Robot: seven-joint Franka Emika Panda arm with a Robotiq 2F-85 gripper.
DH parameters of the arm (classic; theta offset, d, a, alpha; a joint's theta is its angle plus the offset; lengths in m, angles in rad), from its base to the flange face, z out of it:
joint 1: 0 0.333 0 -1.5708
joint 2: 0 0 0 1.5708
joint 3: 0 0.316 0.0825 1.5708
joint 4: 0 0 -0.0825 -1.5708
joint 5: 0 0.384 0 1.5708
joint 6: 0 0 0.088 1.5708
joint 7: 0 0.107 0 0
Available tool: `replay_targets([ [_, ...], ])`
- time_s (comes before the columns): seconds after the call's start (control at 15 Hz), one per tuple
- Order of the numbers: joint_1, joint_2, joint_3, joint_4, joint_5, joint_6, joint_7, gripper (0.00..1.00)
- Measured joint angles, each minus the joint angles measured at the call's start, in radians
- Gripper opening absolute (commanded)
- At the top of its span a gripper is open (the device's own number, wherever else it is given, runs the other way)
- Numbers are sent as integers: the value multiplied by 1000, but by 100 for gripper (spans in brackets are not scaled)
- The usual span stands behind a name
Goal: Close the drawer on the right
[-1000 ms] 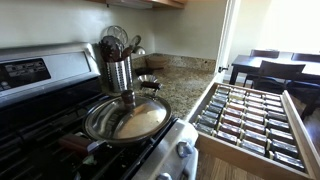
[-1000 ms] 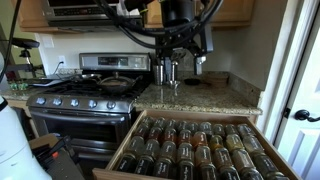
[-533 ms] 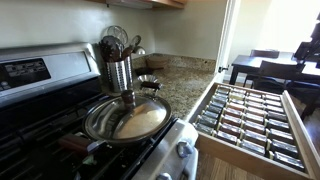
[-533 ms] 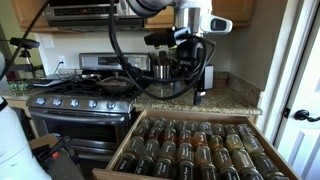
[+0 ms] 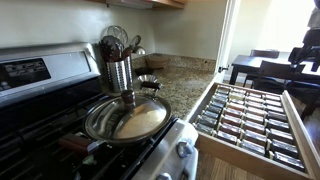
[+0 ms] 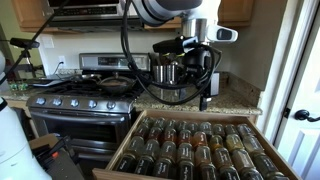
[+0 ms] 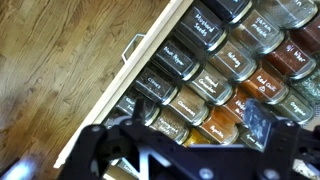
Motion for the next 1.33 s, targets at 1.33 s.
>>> replay_targets([
  [1.33, -67, 324, 4, -7, 258, 321, 105, 100],
])
